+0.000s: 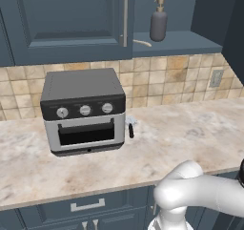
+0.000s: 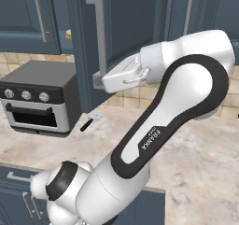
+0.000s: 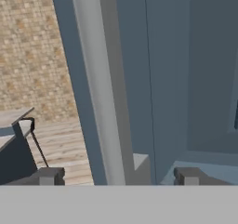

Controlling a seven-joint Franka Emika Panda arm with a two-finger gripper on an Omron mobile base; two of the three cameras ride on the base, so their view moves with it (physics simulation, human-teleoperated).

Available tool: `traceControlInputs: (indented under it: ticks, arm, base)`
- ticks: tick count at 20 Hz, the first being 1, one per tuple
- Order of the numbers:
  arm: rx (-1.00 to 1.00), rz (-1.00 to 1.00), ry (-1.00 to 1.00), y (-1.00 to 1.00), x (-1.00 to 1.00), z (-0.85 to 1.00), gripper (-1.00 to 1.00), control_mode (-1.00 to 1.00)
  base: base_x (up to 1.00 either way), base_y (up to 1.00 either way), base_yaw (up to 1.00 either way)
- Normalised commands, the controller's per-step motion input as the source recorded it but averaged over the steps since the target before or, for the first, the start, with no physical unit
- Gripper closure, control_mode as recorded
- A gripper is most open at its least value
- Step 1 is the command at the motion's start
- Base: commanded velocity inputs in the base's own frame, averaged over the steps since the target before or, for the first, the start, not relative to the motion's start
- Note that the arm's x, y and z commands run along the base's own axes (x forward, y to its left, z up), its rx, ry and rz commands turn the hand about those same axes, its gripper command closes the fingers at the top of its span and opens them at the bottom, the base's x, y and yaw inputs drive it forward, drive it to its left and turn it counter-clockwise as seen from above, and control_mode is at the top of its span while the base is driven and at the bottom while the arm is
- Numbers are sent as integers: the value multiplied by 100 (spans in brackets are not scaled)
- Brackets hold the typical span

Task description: Pick the dish brush and soap dispenser from the cabinet and place them on the counter.

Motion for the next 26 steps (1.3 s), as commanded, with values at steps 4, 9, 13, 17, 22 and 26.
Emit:
traceControlInputs:
  ticks: [4,9,13,17,22,26]
  arm:
    - [0,-2,-3,0,-14,0,-100,-100]
    - [0,-19,-11,-2,-38,-9,-100,-100]
    - [-2,-27,-10,0,-38,-22,-100,-100]
    - [-6,-28,-9,0,-44,-22,-100,-100]
    - [-4,-28,-8,-11,-40,-20,-100,-100]
    - [-1,-27,-1,-18,-31,-23,-100,-100]
  base:
    - [0,0,0]
    - [0,0,0]
    - [0,0,0]
    - [0,0,0]
    - [0,0,0]
    - [0,0,0]
